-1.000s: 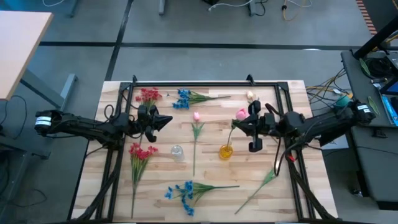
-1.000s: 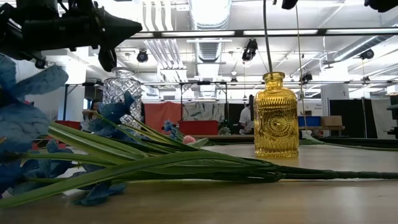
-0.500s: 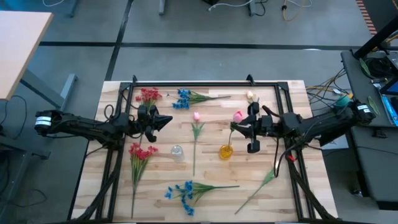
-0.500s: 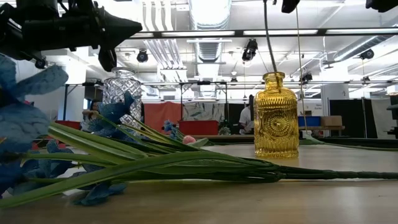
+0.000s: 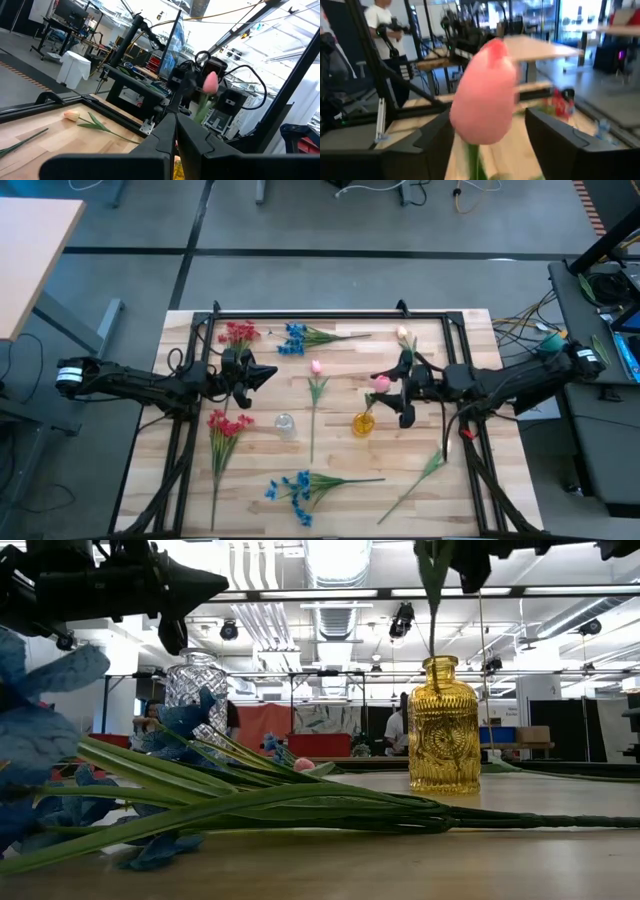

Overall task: Sort flowers into vase by color
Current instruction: Put the right pink flower into the yellow vase, then put the bottom red flower into the transparent vase

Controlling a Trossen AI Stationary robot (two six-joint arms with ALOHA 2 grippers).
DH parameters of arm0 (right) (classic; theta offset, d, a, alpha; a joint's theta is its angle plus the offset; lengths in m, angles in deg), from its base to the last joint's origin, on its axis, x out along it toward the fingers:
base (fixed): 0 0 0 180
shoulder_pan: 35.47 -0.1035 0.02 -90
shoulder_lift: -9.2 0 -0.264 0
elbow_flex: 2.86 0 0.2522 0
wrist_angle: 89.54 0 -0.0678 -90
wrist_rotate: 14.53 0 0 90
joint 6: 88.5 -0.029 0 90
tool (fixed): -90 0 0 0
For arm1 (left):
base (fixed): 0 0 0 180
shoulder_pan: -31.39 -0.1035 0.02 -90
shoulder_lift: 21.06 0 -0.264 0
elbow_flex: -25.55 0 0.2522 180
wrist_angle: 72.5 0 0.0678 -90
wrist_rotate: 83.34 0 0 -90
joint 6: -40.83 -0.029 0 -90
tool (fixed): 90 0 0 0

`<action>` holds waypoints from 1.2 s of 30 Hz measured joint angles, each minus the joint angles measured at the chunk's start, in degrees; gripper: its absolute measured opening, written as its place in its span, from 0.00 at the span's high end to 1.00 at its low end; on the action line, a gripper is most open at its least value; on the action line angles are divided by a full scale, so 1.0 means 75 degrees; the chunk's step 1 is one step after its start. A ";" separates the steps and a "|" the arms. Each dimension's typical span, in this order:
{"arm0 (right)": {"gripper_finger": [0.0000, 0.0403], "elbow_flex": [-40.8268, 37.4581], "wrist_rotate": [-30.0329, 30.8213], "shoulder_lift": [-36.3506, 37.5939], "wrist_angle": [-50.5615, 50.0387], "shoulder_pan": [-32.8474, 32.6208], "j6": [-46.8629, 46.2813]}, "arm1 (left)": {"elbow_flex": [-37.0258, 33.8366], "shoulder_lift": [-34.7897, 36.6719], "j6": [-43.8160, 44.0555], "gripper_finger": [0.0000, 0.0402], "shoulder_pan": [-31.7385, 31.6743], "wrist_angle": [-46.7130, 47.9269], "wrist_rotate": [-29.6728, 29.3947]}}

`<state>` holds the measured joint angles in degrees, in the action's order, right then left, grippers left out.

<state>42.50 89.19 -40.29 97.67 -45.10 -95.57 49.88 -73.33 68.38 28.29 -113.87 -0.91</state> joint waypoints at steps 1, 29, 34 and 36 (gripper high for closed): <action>0.39 0.0022 0.0003 0.0072 -0.0248 0.0000 -0.0191 | 0.0000 0.0000 0.0000 1.00 -0.0002 0.0000 0.0000; 0.26 0.3547 0.0042 -0.0066 -0.8993 0.0002 -0.4336 | 0.0003 0.0000 0.0120 1.00 -0.0002 0.0003 -0.0003; 0.26 0.3935 -0.0259 -0.0313 -1.0203 0.0001 -0.4806 | 0.0003 -0.0003 0.0281 1.00 0.0000 0.0001 -0.0091; 0.26 0.3941 -0.0461 -0.0389 -1.0651 0.0000 -0.5014 | 0.0029 0.0003 0.0349 1.00 0.0010 0.0015 -0.0108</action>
<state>72.06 85.73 -43.21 17.79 -45.10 -133.17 50.10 -73.31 71.00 28.37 -113.76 -1.72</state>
